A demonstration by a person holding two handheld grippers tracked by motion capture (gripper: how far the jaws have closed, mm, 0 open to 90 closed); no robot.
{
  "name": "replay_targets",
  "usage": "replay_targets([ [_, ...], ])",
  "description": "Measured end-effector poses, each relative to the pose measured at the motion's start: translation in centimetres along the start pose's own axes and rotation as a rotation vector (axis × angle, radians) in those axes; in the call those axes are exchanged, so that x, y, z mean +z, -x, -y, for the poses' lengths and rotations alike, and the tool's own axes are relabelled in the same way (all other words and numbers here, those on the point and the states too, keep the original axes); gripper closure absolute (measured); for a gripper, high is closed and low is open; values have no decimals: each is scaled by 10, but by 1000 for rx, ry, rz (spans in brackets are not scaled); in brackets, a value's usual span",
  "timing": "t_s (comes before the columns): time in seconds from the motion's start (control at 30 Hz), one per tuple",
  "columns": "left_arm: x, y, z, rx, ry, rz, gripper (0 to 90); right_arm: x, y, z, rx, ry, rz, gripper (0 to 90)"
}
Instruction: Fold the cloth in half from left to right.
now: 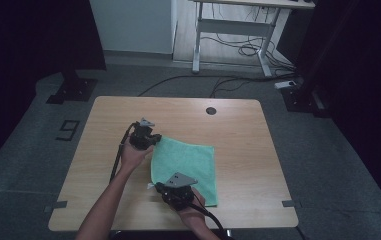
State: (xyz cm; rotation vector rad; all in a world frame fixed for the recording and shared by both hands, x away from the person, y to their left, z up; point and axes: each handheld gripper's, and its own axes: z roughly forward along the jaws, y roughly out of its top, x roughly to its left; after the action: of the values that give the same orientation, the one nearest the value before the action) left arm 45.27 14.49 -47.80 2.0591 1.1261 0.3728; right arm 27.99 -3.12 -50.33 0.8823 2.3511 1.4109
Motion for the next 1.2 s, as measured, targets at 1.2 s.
replay_targets([
  [1.2,-32,-3,-23,13,27,-32,889,2,-23,-29,-43,71,-51,857],
])
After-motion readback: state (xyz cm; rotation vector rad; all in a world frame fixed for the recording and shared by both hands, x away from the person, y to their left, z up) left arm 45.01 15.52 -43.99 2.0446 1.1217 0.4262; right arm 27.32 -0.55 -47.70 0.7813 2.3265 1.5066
